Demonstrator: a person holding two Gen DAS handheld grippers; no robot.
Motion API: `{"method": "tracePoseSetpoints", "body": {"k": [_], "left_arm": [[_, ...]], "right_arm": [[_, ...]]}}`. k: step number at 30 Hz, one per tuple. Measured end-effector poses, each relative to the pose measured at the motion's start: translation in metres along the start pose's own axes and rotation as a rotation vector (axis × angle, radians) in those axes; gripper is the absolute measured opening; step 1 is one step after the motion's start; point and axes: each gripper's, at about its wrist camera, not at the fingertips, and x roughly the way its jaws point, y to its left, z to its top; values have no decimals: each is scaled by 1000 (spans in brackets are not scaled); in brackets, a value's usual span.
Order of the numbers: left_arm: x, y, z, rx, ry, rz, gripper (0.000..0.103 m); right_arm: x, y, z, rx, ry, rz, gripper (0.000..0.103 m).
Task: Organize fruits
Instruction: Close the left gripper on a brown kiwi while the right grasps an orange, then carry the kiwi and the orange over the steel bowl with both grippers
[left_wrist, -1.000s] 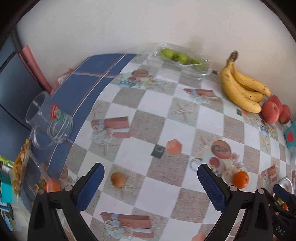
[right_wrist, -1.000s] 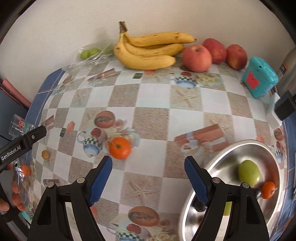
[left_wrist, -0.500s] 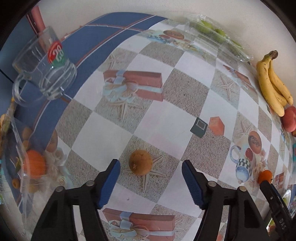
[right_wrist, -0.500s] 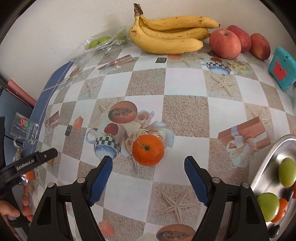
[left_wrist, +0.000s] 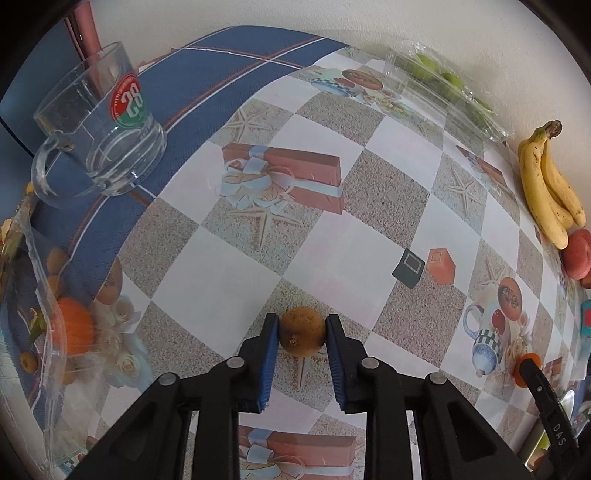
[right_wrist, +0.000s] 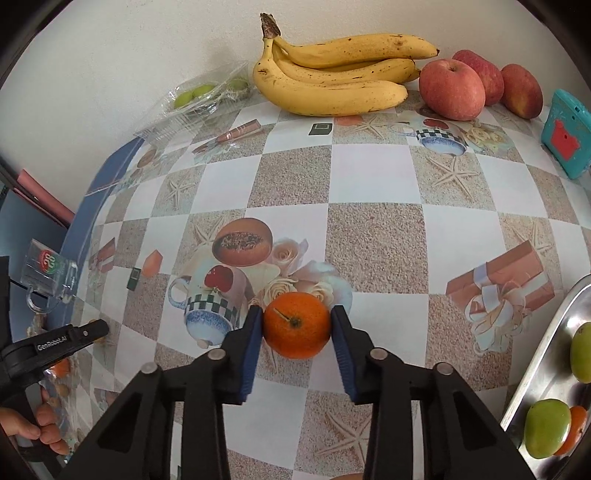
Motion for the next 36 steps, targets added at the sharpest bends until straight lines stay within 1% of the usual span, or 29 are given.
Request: {"method": "tracePoseSetpoints", "body": {"k": [5,8,12,17,25,29,33,36], "left_arm": [[-20,5,5,-4,-39,-25,27],[-30,1,9,-1,-59,-33,27],[-41,-9,3,16,-74,-51,27],[-46,-40,-3,74,-80,-69,27],[-56,-97,-21,207,-88,-84,27],[-70,-117,-28,252,-98,-126,27],[-86,-137,-41,320,-124,-105,27],[-93,-147,-50,347,-129,-113,27]], "right_arm": [[-4,-2,-2,1,4,4,38],[-12,-4,-2,-3,-5,-7,38],[-27,-8,-3,5,-22,-12,38],[-46,-23,-7,42,-35,-21,38],[-74,-59,-20,141,-44,-11,38],[-89,-72,-26,157,-55,-29,38],[-105,-84,-33,170,-71,-27,38],[-114,-91,-39,167,-73,-43,38]]}}
